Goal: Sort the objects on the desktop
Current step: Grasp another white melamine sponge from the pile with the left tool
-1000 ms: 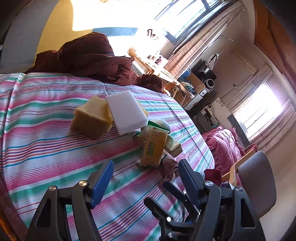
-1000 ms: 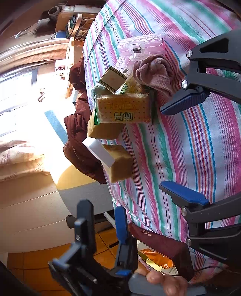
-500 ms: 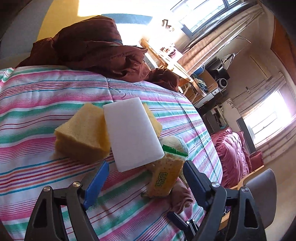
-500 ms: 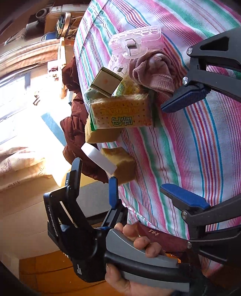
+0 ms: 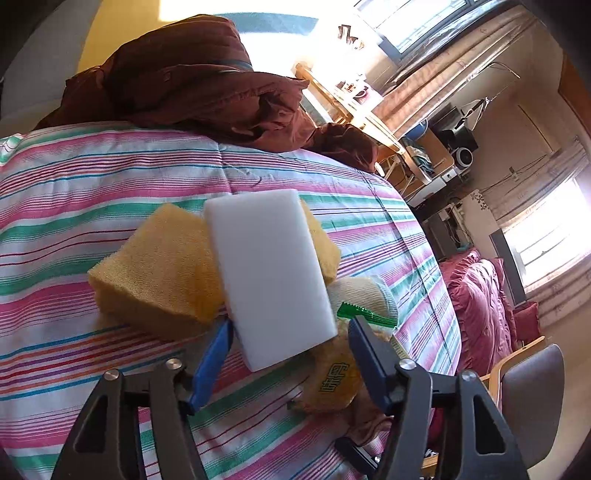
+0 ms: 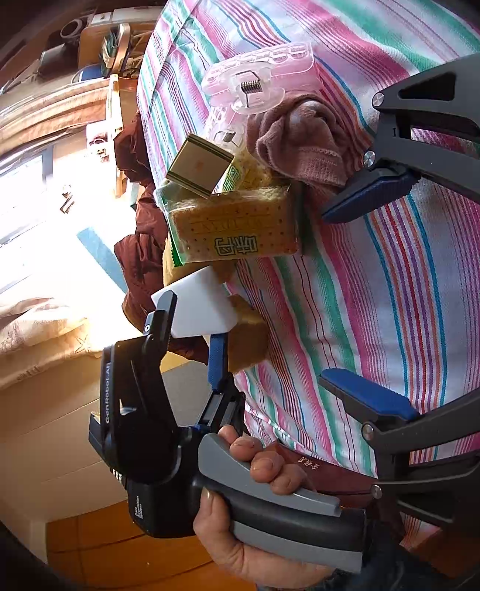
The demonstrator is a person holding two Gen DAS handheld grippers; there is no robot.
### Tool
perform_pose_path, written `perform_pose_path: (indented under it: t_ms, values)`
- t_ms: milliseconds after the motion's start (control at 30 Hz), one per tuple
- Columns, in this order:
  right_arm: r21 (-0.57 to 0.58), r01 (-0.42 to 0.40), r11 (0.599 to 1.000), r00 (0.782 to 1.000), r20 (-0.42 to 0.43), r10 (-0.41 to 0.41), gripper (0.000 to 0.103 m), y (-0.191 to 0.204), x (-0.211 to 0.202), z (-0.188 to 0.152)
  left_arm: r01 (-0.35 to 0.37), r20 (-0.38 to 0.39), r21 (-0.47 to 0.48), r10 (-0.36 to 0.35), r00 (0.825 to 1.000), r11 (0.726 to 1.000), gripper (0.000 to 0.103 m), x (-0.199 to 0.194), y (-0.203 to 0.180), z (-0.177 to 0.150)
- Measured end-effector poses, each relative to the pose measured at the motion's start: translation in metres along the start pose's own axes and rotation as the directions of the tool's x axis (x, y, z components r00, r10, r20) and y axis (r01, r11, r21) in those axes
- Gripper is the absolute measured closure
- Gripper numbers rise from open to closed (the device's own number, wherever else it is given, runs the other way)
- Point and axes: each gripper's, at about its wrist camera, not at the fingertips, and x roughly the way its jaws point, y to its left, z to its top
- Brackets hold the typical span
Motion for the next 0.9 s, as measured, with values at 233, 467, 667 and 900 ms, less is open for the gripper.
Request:
perform_pose_path:
  t_ms: [233, 467, 667, 900]
  values:
    - [-0.002, 0.011, 1.000, 1.000, -0.012, -0.011, 0.021, 0.000, 0.003, -0.001, 0.024, 0.026, 0.011, -0.025, 0.999, 1.000, 0.048, -0.012, 0.002, -0.001]
    - [0.004, 0.016, 1.000, 1.000, -0.016, -0.016, 0.021, -0.001, 0.004, -0.002, -0.038, 0.039, 0.136, 0.033, 0.999, 0.990, 0.037, -0.013, -0.020, -0.006]
    - [0.005, 0.011, 1.000, 1.000, -0.002, -0.011, 0.021, -0.002, 0.002, -0.002, -0.063, 0.024, 0.243, 0.058, 0.998, 0.968, 0.037, -0.009, -0.033, -0.019]
    - [-0.009, 0.011, 1.000, 1.000, -0.005, -0.011, 0.020, -0.001, -0.004, -0.005, -0.075, -0.078, 0.264, 0.099, 0.992, 0.962, 0.037, 0.001, -0.031, -0.038]
